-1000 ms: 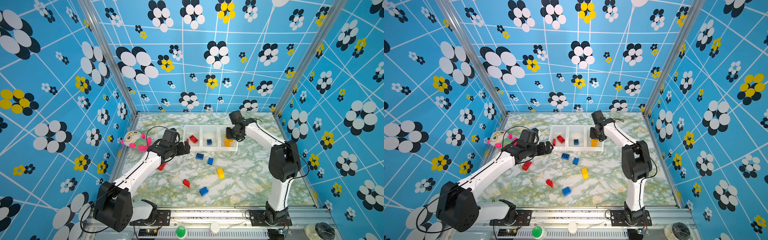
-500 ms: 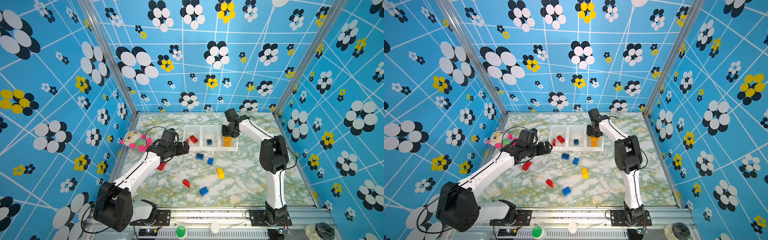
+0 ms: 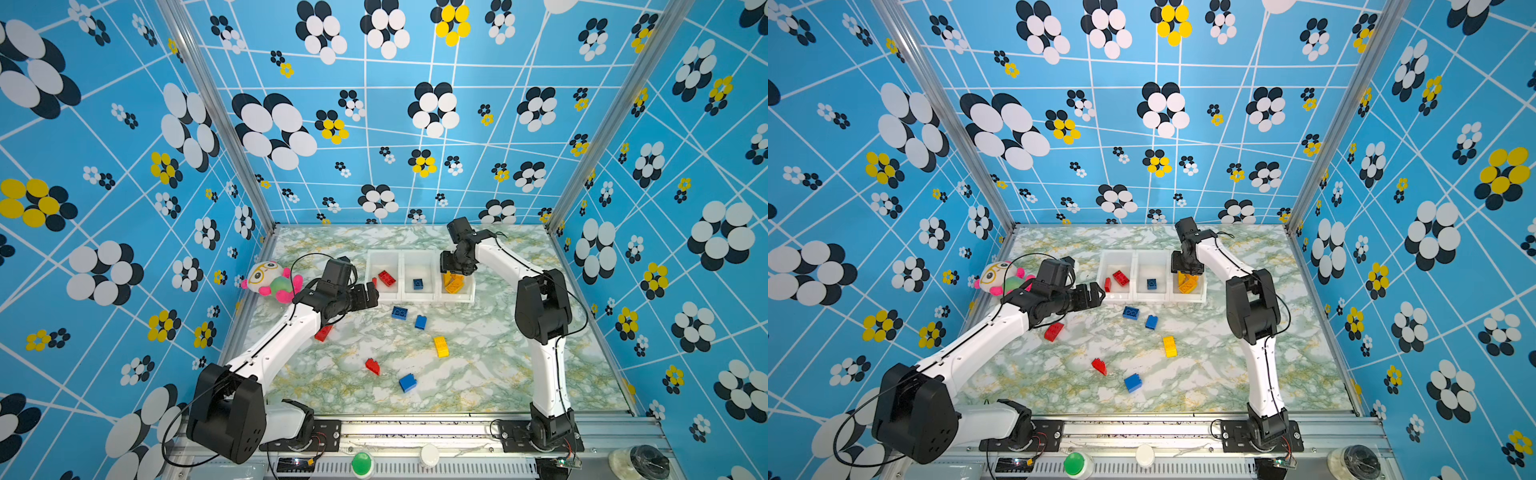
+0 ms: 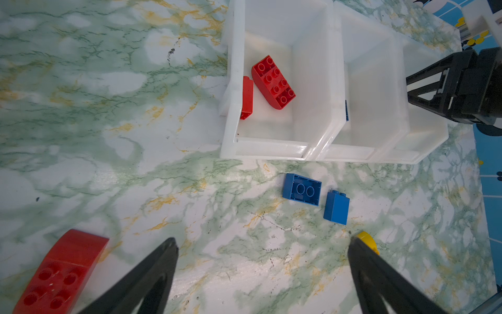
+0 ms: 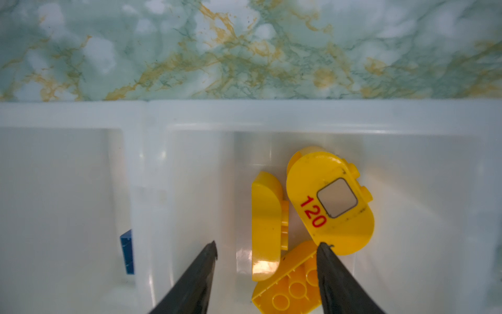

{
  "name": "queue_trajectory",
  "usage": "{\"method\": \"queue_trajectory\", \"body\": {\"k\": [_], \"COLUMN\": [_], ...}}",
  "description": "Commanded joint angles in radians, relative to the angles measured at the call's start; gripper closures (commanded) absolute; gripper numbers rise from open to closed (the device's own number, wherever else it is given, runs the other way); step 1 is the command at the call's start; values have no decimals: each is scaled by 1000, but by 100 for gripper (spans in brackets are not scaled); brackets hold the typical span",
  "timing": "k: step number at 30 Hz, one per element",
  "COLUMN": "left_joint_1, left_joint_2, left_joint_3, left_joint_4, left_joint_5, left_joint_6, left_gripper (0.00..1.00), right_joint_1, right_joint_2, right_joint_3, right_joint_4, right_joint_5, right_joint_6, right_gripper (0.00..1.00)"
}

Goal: Sort the legos into containers by color
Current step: Place the lego in the container.

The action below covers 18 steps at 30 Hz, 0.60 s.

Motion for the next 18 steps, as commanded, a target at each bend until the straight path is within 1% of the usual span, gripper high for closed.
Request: {"method": "queue_trajectory", "body": {"k": [1,6,12,16,18], "left_joint_1": [10,10,15,50,79], "left_joint_2": [-29,-38,-51,-69,-74], "left_joint_3": [-4,-8,-1,-4,-6], "left_joint_4": [-15,-41,-111,-171,-207], "left_joint_5": [4,-13,-64,-91,-102], "left_joint_6": [5,8,23,54,98], "left_gripper": [1,1,1,1,1], "right_joint_1": [10,9,9,10,10], "right_joint_2": [-60,-105,-181,-246,-282], "right_joint_3": [-10,-50,-117,-171,-208], "right_joint_4": [-26,-24,-21,-18,-14], "right_joint_5": [-12,-2,1,-5,-11], "right_joint_6": [3,5,9,17,22], "right_gripper": [38,37,31,28,26]}}
